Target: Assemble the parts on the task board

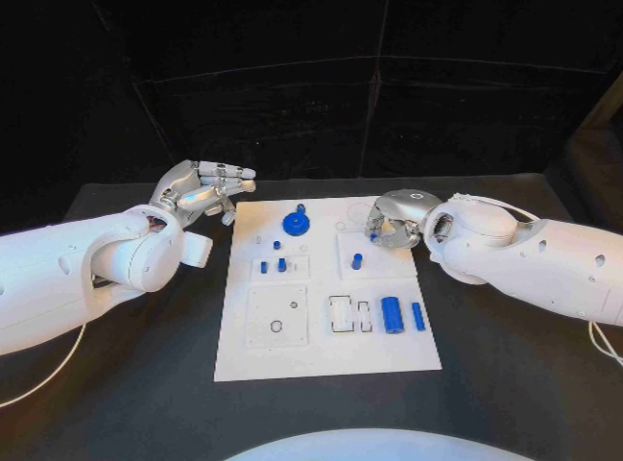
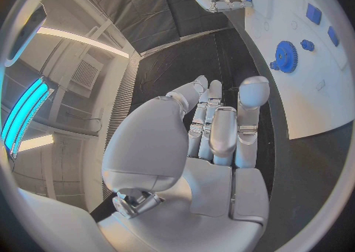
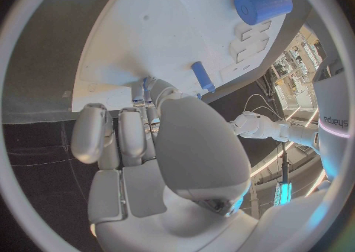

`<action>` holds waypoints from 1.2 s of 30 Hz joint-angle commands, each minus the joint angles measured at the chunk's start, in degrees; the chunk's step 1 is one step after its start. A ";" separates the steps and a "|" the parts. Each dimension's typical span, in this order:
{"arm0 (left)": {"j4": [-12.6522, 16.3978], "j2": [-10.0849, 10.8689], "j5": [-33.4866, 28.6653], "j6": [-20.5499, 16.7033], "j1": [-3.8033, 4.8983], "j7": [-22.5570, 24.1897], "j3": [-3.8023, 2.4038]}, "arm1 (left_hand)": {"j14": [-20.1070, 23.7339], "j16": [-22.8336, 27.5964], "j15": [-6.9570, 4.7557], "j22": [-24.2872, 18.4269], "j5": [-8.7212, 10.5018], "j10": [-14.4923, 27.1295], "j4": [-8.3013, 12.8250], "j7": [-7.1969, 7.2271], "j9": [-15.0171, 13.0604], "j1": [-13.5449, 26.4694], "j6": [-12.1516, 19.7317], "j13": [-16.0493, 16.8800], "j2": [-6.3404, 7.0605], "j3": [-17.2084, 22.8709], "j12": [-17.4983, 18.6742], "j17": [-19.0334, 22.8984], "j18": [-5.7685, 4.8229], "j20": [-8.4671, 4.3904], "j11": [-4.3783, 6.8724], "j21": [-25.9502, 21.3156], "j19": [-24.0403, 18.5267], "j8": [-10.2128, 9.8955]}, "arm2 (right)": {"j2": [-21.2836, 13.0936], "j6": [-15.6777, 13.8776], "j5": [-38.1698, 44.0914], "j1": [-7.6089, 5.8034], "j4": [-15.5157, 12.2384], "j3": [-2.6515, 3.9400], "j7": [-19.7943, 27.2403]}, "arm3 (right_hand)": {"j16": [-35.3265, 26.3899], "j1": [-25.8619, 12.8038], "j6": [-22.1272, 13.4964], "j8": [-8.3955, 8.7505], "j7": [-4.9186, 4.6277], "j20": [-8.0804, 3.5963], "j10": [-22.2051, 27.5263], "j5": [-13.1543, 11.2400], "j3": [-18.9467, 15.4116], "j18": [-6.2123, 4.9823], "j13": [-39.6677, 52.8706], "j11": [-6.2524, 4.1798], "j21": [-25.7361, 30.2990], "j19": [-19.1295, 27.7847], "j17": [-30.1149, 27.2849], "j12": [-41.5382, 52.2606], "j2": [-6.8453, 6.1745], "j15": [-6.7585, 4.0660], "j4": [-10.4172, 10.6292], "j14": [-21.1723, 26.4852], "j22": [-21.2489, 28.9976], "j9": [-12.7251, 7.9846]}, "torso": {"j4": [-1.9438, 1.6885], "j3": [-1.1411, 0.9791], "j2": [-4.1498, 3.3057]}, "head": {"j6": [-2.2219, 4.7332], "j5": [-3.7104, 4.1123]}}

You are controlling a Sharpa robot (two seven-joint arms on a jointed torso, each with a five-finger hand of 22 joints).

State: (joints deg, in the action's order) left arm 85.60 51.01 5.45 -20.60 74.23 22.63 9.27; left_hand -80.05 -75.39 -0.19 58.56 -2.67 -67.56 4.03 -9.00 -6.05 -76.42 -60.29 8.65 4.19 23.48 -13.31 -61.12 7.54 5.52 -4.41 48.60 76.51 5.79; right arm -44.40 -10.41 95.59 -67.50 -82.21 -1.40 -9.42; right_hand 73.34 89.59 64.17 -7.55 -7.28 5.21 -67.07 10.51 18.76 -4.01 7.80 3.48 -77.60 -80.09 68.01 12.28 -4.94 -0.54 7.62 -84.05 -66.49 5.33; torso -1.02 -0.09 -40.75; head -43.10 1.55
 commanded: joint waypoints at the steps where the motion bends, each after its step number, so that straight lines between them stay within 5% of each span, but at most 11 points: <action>1: 0.03 -0.04 -0.41 0.04 0.06 0.02 -0.04 | 0.33 0.29 0.08 -0.09 -0.13 0.19 -0.03 -0.21 0.08 0.03 0.04 0.07 -0.40 -0.40 -0.30 0.05 0.74 0.03 -0.14 -0.21 -0.53 0.00 | 0.13 0.28 2.90 0.51 -0.14 -0.35 -1.58 | 0.06 0.33 0.66 -0.42 -0.07 -0.11 -0.71 -0.44 0.88 -0.57 -0.27 -0.06 -0.30 -0.44 -0.01 -0.46 0.09 -0.58 -0.39 -2.11 -0.21 0.30 | 0.01 0.01 0.01 | -0.09 0.10; 18: 0.06 0.10 -0.41 0.66 0.07 -0.21 -0.04 | 0.41 0.36 0.16 -0.29 -0.12 0.44 0.05 -0.31 0.13 -0.05 0.24 0.15 -0.38 -0.54 -0.43 0.24 0.76 0.09 -0.24 -0.48 -0.59 -0.02 | -0.55 -4.67 3.67 0.72 -2.04 -0.33 -2.97 | 0.21 -1.00 1.05 0.00 -0.23 -0.25 -1.87 -0.55 2.91 -0.51 -0.73 -0.03 -0.49 -0.60 -0.01 -1.81 -0.50 -0.66 -1.71 -2.11 -0.57 0.41 | 0.00 0.02 0.03 | -0.30 0.04; 36: -0.63 0.04 -0.41 1.58 0.07 -0.79 -0.04 | 0.55 0.47 0.31 -0.68 -0.12 0.89 0.01 -0.47 0.21 0.07 0.57 0.27 -0.26 -0.87 -0.61 0.55 0.83 0.20 -0.41 -1.03 -0.75 -0.05 | -3.47 -6.84 1.09 0.66 -6.21 -0.25 -3.30 | 0.24 -1.81 1.22 0.17 -0.18 -0.30 -2.23 -0.35 3.63 -0.52 -0.88 -0.07 -0.50 -0.62 -0.08 -2.36 -0.75 -0.72 -2.09 -2.11 -0.58 0.46 | 0.03 0.04 0.09 | -0.26 0.15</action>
State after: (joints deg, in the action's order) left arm 85.00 51.07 5.30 -20.02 74.23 21.95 9.27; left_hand -79.85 -75.18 0.01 57.94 -2.67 -67.05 4.04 -9.33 -5.89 -76.43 -59.95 8.87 4.19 22.85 -13.54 -60.64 7.54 5.73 -4.93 47.74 76.29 5.79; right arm -47.71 -15.81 97.64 -66.77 -87.90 -1.66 -12.51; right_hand 73.34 88.24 65.09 -7.75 -7.38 5.02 -69.00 9.76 22.11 -4.01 6.95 3.38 -77.83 -80.28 67.96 10.10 -5.66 -0.95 5.54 -84.05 -67.01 5.68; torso -1.00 -0.07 -40.67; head -43.35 1.67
